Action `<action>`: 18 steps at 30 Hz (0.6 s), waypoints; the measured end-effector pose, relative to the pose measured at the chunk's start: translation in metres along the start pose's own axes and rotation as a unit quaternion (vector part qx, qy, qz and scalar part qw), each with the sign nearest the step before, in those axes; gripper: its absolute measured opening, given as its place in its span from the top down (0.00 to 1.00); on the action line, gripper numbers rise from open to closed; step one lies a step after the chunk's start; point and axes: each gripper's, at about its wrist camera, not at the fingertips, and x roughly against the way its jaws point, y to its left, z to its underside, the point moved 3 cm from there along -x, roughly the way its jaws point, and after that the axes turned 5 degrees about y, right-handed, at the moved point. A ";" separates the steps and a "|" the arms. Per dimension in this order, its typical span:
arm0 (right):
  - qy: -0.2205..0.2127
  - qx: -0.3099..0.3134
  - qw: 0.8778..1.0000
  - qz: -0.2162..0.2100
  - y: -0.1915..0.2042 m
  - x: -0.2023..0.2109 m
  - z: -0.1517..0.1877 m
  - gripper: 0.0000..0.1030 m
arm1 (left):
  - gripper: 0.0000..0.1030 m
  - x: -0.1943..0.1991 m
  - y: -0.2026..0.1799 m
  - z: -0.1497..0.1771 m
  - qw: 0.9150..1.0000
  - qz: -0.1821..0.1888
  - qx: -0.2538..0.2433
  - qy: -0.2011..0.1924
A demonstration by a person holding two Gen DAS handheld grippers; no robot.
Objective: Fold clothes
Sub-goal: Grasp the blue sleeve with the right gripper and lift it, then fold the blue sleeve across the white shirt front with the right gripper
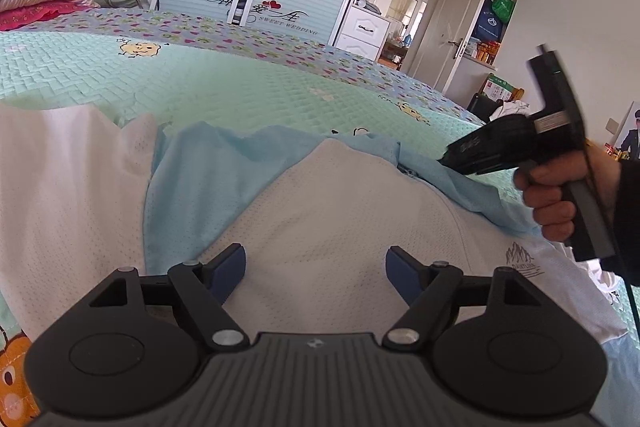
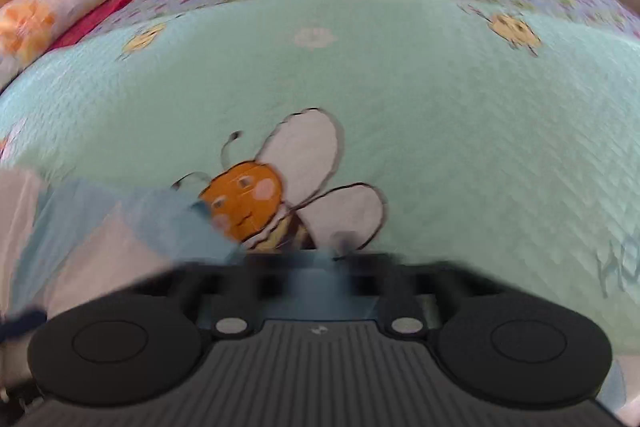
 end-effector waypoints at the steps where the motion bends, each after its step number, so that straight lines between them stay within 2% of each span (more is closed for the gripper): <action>1: -0.033 0.005 0.999 -0.002 0.004 0.016 0.002 0.99 | 0.22 0.000 0.000 0.000 1.000 0.000 0.000 0.000; 3: -0.096 0.006 0.993 -0.072 0.011 0.065 0.013 0.99 | 0.22 0.000 0.000 0.000 1.000 0.000 0.001 0.000; 5: -0.111 0.030 0.986 -0.125 0.020 0.102 0.027 0.98 | 0.22 0.000 -0.001 0.000 1.000 0.000 0.000 0.001; 6: -0.111 0.034 0.985 -0.125 0.021 0.111 0.033 0.97 | 0.22 0.001 -0.001 0.000 1.000 -0.001 -0.001 0.001; 7: -0.110 0.037 0.986 -0.120 0.021 0.118 0.039 0.86 | 0.22 0.001 -0.001 0.000 1.000 -0.001 -0.001 0.002; 8: -0.109 0.028 0.988 -0.106 0.017 0.118 0.042 0.58 | 0.22 0.001 -0.001 0.000 1.000 -0.001 -0.002 0.002; 10: -0.118 -0.010 0.991 -0.062 0.001 0.104 0.037 0.28 | 0.22 0.001 -0.002 0.001 1.000 -0.002 -0.002 0.002; 12: -0.101 -0.072 0.991 -0.051 -0.023 0.079 0.025 0.28 | 0.22 0.002 -0.001 0.001 1.000 -0.001 -0.001 0.001; 14: -0.052 -0.136 0.986 -0.087 -0.041 0.046 0.011 0.28 | 0.21 0.002 -0.001 0.001 1.000 0.001 0.000 0.001; 15: -0.029 -0.148 0.984 -0.091 -0.044 0.029 0.006 0.29 | 0.21 0.002 0.000 0.001 1.000 0.001 0.001 0.001; 17: -0.010 -0.147 0.988 -0.054 -0.046 0.003 -0.006 0.30 | 0.21 0.003 0.000 0.001 1.000 0.003 0.002 0.000; 18: 0.002 -0.144 0.988 -0.048 -0.045 -0.009 -0.011 0.33 | 0.21 0.003 0.001 0.001 1.000 0.004 0.004 0.000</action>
